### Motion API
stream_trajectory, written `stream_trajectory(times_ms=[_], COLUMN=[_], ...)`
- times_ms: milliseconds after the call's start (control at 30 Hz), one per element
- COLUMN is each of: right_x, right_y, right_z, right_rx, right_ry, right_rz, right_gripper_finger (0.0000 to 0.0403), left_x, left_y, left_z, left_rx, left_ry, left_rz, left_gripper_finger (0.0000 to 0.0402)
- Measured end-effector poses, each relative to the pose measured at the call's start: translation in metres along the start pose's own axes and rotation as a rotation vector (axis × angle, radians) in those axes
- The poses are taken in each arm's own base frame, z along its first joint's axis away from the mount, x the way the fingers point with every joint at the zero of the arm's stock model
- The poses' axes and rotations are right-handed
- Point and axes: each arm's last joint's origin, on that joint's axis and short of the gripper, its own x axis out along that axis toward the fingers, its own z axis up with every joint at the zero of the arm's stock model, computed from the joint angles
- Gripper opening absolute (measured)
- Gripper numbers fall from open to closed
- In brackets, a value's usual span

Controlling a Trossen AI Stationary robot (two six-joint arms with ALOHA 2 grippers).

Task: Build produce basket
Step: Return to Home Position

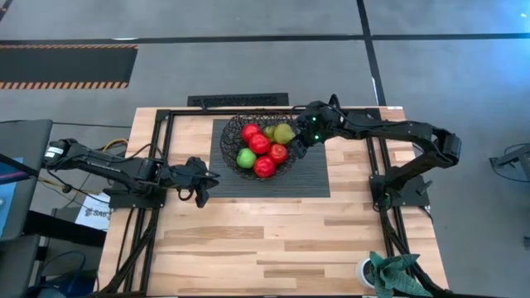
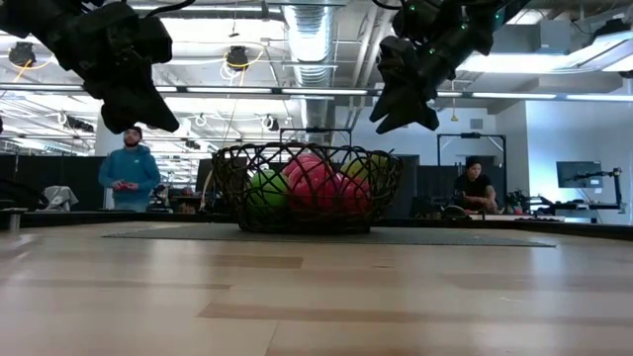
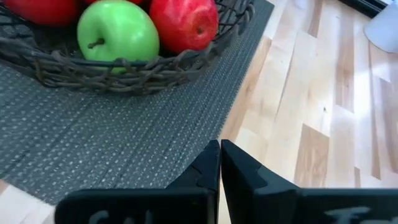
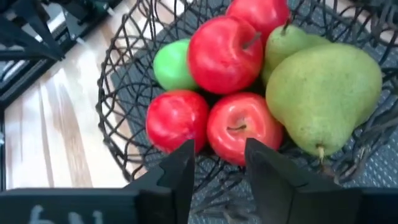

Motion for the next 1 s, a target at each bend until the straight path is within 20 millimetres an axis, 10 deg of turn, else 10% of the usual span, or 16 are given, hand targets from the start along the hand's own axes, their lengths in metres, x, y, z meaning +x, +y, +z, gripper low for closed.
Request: stream_trajectory(times_ms=[167,333,500,733,1000], right_x=[-0.005,-0.007,-0.020,-0.116,-0.209], right_y=[0.007,0.010,0.016,0.031,0.020], right_z=[0.004,0.008,0.014,0.009,-0.073], right_rx=[-0.007,-0.036,-0.067,-0.153,-0.051], right_ry=[0.021,0.011,-0.045,-0.272,-0.484], right_rz=[-0.002,0.003,-0.041,-0.117,-0.103], right_gripper_finger=[0.0134,0.0018,0.0006,0.0003,0.0001], left_x=[0.000,0.000,0.000,-0.015,-0.008], left_y=[-0.001,-0.001,-0.001,0.004,0.027], left_z=[0.000,0.000,0.000,0.003,-0.035], left_rx=[0.000,0.000,0.029,0.050,-0.054], left_ry=[0.012,0.013,0.011,-0.146,-0.332], left_rz=[-0.018,-0.020,-0.021,-0.024,-0.177], left_gripper_finger=[0.0000,0.0000,0.0000,0.0000,0.0000])
